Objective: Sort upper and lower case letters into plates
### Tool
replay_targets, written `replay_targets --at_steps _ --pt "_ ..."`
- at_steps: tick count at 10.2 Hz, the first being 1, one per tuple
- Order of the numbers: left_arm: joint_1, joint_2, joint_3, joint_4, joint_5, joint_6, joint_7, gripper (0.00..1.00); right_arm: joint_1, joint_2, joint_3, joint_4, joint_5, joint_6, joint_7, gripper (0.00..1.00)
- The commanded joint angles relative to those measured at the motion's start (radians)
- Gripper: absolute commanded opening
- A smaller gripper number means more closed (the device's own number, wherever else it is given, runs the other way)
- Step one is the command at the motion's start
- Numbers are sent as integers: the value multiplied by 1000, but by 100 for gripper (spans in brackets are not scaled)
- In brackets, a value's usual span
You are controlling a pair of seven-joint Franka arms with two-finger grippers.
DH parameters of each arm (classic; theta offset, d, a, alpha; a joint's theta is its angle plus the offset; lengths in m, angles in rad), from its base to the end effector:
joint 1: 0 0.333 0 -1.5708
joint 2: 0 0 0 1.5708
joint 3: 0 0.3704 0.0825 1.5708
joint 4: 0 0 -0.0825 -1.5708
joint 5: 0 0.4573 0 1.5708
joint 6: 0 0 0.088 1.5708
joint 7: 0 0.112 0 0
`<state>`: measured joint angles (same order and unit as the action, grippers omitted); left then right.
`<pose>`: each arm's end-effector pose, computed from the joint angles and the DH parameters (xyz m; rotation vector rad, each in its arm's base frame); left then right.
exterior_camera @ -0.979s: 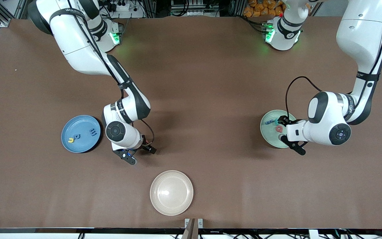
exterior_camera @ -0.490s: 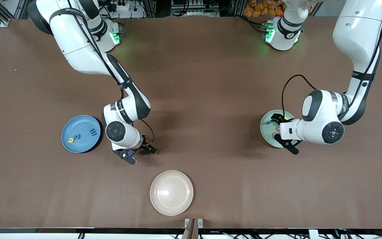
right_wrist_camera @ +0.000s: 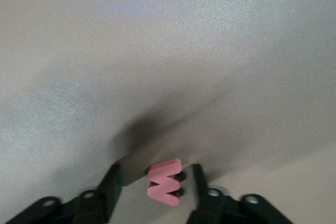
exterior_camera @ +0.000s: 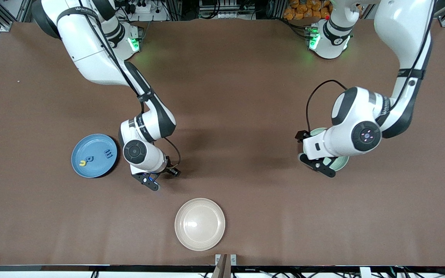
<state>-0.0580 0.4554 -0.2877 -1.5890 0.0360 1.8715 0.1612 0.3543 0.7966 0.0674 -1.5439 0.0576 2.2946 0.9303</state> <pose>0.7137 -0.2254 0.3803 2.9570 -0.7584 -0.2481 0.7245 0.3183 0.1593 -2.9719 0.8657 0.1422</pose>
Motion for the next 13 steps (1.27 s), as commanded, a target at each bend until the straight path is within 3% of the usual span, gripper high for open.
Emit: replay_targets --at_steps 1,5,10,11,13 --pt "13 -56 12 95 53 -61 -35 100 2 -30 2 -32 -8 -1 16 0" --pt "67 -153 19 141 41 -69 -40 100 -27 -98 0 -25 -8 -96 -36 0" --pt "73 -250 27 162 44 -109 -25 100 -327 -177 -8 -33 -22 -297 -564 0" --pt "72 -283 39 147 39 -124 -35 100 -378 -181 -8 -50 -24 -303 -655 0" --pt "66 -351 141 104 -14 -156 -58 100 -408 -192 -11 -56 -97 -323 -686 0"
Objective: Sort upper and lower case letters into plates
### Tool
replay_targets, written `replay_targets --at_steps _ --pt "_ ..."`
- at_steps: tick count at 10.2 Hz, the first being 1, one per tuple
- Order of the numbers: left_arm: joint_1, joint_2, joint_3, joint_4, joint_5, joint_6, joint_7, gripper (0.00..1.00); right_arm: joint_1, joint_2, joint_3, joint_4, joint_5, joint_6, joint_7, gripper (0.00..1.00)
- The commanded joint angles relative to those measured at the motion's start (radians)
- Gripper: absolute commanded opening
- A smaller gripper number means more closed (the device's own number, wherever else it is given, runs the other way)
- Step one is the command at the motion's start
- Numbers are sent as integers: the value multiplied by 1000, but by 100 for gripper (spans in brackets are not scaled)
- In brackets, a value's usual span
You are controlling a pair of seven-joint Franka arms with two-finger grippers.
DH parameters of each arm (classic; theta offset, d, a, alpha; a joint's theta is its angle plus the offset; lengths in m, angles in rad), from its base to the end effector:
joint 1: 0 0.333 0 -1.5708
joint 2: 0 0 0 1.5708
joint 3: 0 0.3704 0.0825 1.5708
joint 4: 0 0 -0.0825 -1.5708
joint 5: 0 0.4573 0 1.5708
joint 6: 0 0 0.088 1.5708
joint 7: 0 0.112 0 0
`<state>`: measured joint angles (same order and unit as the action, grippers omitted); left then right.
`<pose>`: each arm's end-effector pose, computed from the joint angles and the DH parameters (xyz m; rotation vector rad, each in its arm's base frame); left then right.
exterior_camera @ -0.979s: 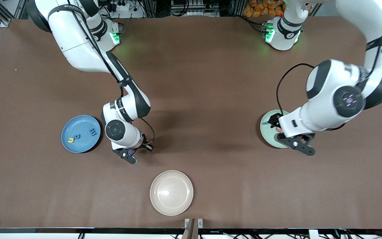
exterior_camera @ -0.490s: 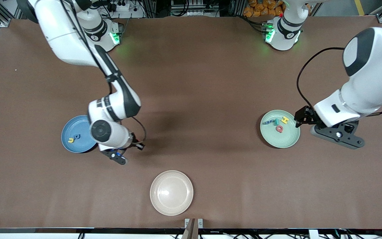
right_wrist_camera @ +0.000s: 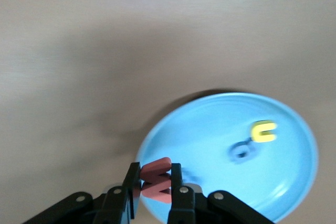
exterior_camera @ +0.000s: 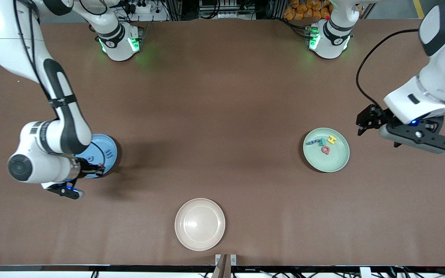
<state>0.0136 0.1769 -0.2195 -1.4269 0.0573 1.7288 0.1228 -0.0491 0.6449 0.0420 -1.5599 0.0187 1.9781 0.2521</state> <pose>0.6953 -0.1246 0.6530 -3.0794 0.5100 -0.2029 0.7665 -0.0084 0.2465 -3.0775 0.4245 0.3584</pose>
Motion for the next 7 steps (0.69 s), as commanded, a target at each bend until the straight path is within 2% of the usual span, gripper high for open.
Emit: replay_targets --at_steps 1,2,3,4,6,7 --pt "-18 -86 153 -59 -78 -32 -29 100 -26 -41 15 -40 -78 -7 -51 0" --pt "-70 -91 239 -58 -115 -64 -34 100 -43 -44 15 -40 -80 -5 -95 16" --pt "-107 -97 291 -56 -123 -83 -38 100 -43 -59 16 -46 -80 -5 -118 80" --pt "-110 -105 296 -55 -123 -109 -40 100 -41 -104 16 -104 -80 33 -122 100" --pt "-116 -115 290 -55 -113 -162 -67 100 -32 -238 18 -285 -80 146 -122 100" --pt "-116 -122 289 -53 -123 -178 -144 100 -16 -304 18 -346 -80 153 -122 100"
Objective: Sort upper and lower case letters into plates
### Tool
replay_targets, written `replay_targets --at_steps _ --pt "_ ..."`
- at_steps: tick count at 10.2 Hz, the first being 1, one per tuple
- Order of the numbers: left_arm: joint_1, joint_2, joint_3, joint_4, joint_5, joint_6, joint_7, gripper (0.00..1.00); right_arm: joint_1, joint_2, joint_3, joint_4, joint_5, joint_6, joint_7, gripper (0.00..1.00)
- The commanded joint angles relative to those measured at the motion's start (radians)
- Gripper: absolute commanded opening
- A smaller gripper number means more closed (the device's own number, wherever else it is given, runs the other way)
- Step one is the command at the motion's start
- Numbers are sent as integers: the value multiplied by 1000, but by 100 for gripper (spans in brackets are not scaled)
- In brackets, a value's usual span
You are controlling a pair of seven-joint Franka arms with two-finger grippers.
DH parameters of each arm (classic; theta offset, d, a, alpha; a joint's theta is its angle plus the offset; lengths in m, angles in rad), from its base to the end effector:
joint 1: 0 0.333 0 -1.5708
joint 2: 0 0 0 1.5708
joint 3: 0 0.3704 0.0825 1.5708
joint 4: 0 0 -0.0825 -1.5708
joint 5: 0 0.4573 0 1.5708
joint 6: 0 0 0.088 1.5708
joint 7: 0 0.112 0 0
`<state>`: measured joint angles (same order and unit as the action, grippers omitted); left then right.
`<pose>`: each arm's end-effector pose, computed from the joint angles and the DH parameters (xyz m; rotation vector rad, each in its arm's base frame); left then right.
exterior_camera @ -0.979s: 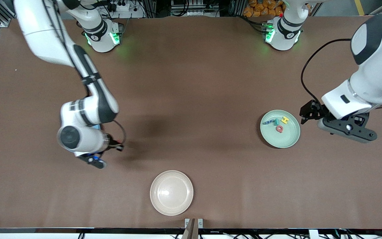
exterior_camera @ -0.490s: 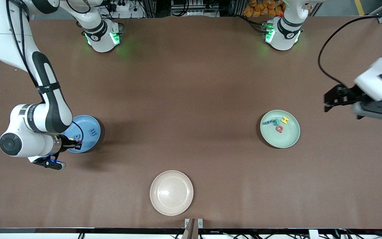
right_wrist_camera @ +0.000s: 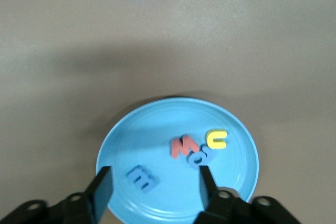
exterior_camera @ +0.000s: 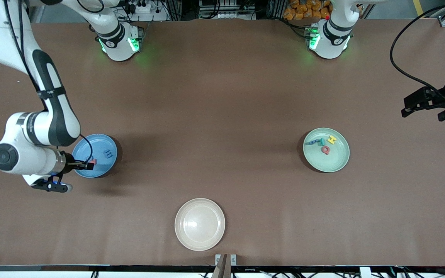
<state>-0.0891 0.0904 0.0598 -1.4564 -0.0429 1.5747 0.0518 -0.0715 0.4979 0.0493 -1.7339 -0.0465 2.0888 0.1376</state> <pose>0.6613 -0.0262 0.6786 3.1015 -0.1270 0.0442 0.7319 -0.0219 0.2804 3.1035 -0.2148 -0.2198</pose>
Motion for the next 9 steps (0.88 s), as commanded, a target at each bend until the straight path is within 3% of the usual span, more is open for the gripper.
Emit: replay_targets --at_steps 1,3,6,9 --pt "-12 -37 9 -21 -17 -31 -90 100 27 -227 9 -221 -15 40 -7 100" --pt "-21 -32 9 -10 -3 -73 -75 100 53 -349 9 -282 -13 30 -7 100" --pt "-27 -34 -29 -4 35 -75 -70 100 91 -487 12 -247 -15 -76 -41 100" --pt "-14 -35 -29 -4 37 -75 -61 100 111 -489 15 68 -3 -348 -116 100"
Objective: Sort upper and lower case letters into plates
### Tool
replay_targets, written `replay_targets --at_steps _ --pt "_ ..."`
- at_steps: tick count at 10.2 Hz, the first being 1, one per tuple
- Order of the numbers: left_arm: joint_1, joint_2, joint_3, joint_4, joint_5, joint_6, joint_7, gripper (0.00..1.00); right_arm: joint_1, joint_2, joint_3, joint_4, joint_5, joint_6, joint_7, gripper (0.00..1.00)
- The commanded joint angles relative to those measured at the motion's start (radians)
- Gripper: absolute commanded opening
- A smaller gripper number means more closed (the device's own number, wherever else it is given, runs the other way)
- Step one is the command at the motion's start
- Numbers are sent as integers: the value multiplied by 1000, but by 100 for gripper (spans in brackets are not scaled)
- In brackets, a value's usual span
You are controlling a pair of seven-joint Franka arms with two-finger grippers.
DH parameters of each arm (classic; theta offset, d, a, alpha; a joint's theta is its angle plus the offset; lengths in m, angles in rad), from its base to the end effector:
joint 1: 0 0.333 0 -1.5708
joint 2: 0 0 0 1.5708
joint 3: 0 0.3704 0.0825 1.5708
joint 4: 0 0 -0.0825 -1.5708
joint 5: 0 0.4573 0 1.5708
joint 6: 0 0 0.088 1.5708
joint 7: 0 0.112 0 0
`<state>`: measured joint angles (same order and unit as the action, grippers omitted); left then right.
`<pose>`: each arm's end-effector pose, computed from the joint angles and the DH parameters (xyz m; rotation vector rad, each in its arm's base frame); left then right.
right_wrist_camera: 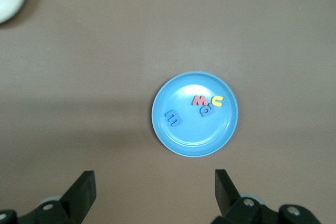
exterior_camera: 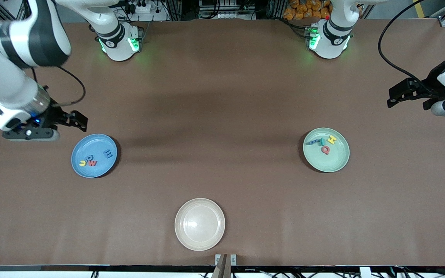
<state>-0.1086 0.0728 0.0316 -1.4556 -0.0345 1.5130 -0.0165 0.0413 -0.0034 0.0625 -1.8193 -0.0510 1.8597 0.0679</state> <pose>0.6466 -0.0548 0.6850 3.1086 -0.0969 -0.0262 0.6347 0.0620 0.5648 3.0943 0.0764 0.0741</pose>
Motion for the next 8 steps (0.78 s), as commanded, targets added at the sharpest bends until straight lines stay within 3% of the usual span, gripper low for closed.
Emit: replay_targets --at_steps 1,3,8 --pt "6 -19 -2 -6 28 -13 6 100 3 11 3 202 10 -172 -56 100" --pt "6 -22 1 -5 24 -13 -3 100 -4 6 -1 312 46 -285 -56 100" --pt "7 -22 1 -5 22 -13 0 100 -8 -33 -13 328 49 -306 -43 100"
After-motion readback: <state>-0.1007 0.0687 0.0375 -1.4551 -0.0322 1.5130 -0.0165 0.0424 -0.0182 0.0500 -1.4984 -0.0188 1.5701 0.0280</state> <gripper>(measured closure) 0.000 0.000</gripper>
